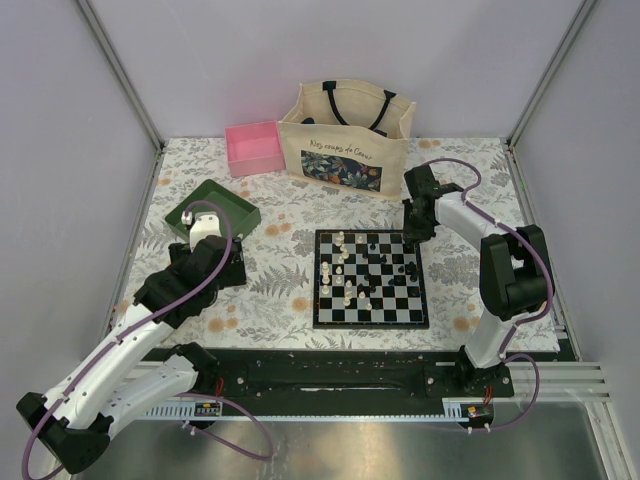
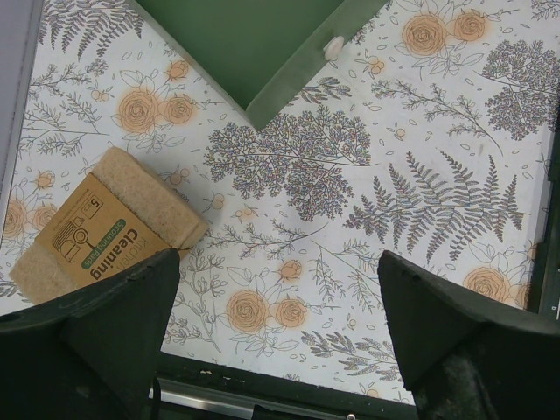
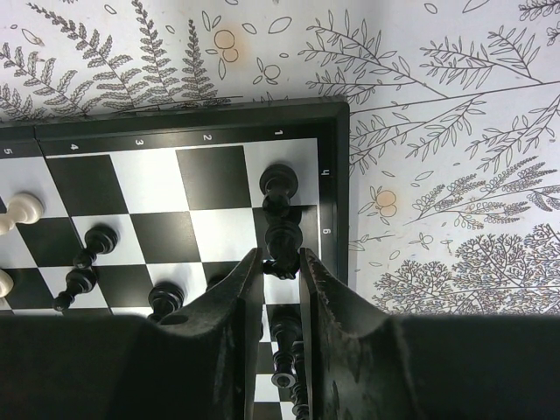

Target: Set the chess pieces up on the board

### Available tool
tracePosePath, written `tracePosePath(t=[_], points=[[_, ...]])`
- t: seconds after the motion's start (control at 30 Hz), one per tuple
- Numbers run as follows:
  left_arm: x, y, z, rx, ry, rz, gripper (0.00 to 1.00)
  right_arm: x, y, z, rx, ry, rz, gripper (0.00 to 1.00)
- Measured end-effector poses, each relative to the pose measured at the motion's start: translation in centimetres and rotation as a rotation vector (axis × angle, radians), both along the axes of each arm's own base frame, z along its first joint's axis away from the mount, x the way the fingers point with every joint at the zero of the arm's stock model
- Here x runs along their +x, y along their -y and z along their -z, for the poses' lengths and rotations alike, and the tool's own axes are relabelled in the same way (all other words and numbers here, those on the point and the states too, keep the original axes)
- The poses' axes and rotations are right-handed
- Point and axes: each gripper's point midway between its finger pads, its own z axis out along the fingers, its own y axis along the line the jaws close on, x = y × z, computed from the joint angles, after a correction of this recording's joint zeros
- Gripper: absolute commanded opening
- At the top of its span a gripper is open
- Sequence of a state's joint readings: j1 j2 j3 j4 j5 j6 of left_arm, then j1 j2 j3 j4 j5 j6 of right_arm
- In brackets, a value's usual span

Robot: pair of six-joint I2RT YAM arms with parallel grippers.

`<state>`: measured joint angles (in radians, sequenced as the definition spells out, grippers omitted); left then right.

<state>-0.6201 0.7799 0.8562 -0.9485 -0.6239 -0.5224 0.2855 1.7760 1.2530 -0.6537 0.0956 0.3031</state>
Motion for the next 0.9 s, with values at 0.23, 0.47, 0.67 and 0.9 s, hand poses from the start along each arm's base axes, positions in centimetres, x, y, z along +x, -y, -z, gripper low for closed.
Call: tracePosePath(t=[0.23,0.47,0.67,0.9], points=[[0.0,0.0,0.0,0.0,0.0,0.0,0.99,0.0,0.0,0.2,-0.001,-0.006,0.001,0.31],[0.0,0.0,0.0,0.0,0.0,0.0,0.99,-0.1,0.0,0.3,-0.002,-0.01,0.001,0.33],[0.0,0.0,0.0,0.0,0.0,0.0,0.99,-0.2,0.1,0.9,-0.007,-0.027,0.0,0.35],[0.0,0.0,0.0,0.0,0.0,0.0,0.99,-0.3,0.1,1.2,-0.008,-0.035,-0.001,0.41]])
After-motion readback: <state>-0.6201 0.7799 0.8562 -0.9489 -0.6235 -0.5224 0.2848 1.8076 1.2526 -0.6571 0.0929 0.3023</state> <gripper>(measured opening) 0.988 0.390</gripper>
